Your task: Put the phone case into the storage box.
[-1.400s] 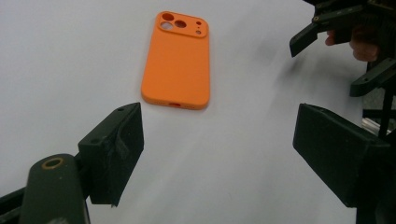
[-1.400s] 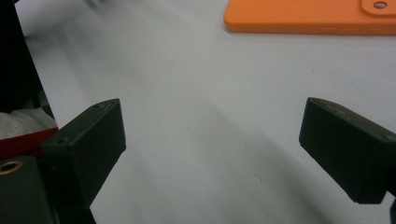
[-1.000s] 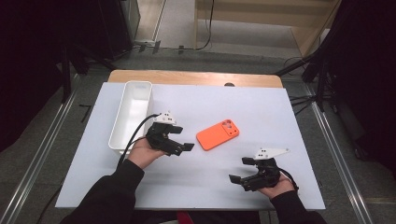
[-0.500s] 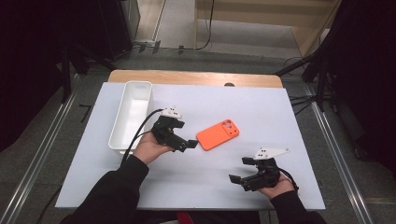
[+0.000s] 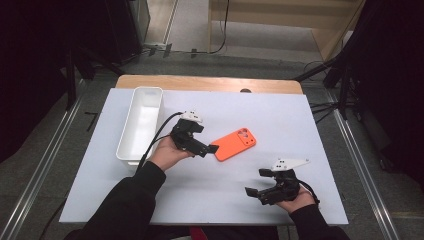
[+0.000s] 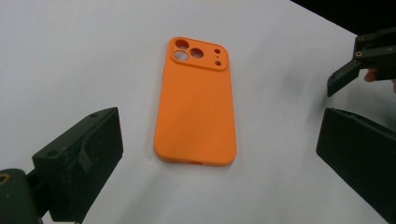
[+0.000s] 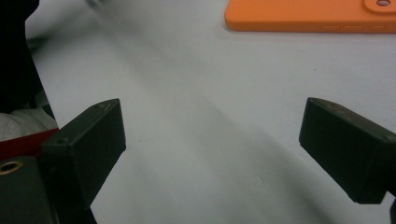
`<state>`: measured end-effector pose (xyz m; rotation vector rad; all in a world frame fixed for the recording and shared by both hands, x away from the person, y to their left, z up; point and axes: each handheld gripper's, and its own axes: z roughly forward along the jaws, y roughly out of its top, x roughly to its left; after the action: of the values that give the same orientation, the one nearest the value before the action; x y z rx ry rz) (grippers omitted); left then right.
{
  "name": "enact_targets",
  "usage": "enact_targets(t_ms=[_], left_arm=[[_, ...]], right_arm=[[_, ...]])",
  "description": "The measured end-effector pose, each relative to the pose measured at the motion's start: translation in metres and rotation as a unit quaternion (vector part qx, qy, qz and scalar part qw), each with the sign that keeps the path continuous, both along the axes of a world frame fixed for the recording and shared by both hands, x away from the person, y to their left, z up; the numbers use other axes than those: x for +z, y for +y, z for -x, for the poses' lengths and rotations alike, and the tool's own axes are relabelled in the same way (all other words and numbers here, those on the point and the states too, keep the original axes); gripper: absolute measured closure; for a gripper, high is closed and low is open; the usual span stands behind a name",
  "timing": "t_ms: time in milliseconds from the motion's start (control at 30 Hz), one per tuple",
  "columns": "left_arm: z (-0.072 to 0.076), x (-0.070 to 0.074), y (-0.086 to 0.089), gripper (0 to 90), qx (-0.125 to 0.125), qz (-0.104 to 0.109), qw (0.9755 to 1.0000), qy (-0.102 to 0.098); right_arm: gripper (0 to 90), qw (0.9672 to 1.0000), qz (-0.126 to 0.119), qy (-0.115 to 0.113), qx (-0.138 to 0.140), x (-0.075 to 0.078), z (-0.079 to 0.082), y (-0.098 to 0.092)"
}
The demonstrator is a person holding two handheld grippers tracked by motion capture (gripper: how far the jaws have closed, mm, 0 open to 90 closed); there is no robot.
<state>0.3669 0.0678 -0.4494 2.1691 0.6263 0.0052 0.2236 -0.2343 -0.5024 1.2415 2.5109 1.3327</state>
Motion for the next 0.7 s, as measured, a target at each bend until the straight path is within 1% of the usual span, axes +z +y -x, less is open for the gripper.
enact_targets(t_ms=[67,233,267,533,600,700], left_arm=[[-0.002,-0.001,-0.003,0.6,0.002,0.002,1.0,0.004],[-0.007,-0.003,-0.01,0.7,0.003,0.005,1.0,0.002],[-0.008,-0.004,-0.011,0.7,0.005,0.006,1.0,0.005],[-0.012,-0.006,-0.02,0.8,0.003,-0.001,1.0,0.0],[-0.013,-0.007,-0.023,0.8,0.003,-0.007,1.0,-0.005],[-0.014,-0.008,-0.027,0.8,0.005,-0.007,1.0,-0.005]], right_arm=[[5.9,1.0,0.001,0.0,0.0,0.0,0.0,0.0],[5.9,1.0,0.0,0.0,0.0,0.0,0.001,0.0],[5.9,1.0,0.0,0.001,-0.001,0.0,0.001,-0.001],[5.9,1.0,0.0,0.001,0.0,0.0,0.001,0.0],[5.9,1.0,-0.001,0.003,0.002,0.0,0.001,0.0],[5.9,1.0,-0.001,0.003,0.002,0.0,0.0,0.0]])
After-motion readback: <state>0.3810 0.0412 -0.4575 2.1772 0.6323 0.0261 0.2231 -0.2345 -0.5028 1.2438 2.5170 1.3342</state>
